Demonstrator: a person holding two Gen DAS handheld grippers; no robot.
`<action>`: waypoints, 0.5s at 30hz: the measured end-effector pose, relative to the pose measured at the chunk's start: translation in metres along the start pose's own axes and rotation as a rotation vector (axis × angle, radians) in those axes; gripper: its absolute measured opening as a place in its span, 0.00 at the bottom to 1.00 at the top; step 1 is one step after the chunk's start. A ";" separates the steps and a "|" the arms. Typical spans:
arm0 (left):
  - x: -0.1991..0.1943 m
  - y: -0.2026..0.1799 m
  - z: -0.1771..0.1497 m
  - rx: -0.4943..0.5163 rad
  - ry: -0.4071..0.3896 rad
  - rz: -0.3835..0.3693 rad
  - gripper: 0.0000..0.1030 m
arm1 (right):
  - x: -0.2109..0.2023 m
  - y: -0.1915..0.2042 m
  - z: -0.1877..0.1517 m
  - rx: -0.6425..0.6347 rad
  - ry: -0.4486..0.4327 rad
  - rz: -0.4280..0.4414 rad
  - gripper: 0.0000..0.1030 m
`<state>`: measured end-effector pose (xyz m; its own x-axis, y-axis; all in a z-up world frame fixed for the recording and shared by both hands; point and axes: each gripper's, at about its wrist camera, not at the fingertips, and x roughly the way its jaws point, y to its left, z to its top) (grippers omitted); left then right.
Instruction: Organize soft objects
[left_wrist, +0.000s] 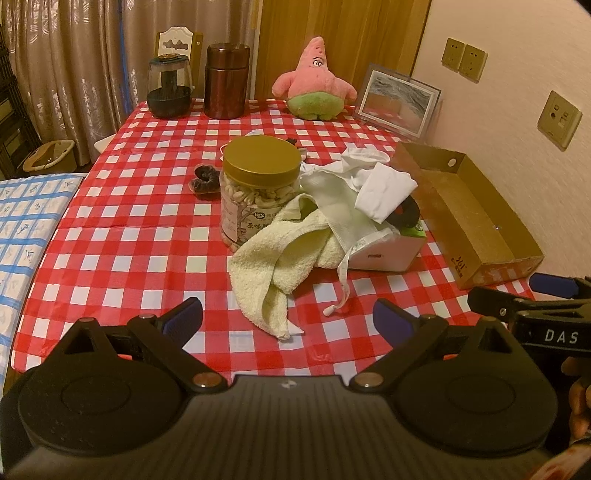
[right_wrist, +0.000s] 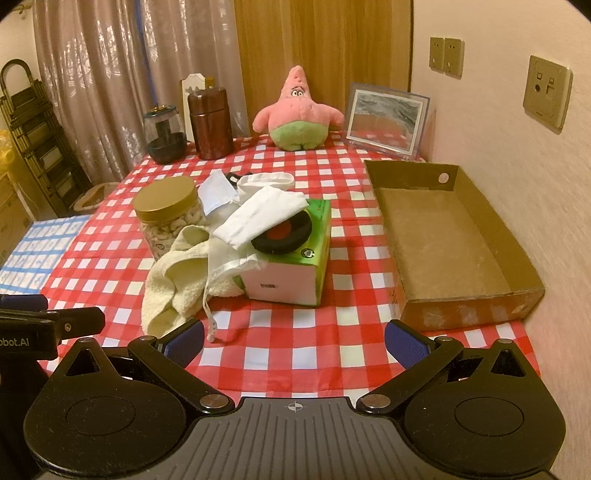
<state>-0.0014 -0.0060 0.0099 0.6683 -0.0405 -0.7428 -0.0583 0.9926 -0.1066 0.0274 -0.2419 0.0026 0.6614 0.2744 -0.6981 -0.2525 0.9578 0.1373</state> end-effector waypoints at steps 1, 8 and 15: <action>0.000 0.000 0.001 0.000 0.000 -0.001 0.95 | 0.000 0.000 -0.001 0.000 -0.001 0.000 1.00; 0.000 0.000 0.001 0.000 0.000 -0.001 0.95 | 0.000 0.000 -0.001 0.000 -0.001 0.000 1.00; 0.000 0.000 0.001 -0.001 0.000 -0.002 0.95 | 0.000 0.000 -0.002 0.000 -0.002 -0.001 1.00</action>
<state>-0.0007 -0.0063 0.0109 0.6685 -0.0429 -0.7425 -0.0572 0.9924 -0.1089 0.0263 -0.2417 0.0012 0.6627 0.2736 -0.6971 -0.2522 0.9580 0.1363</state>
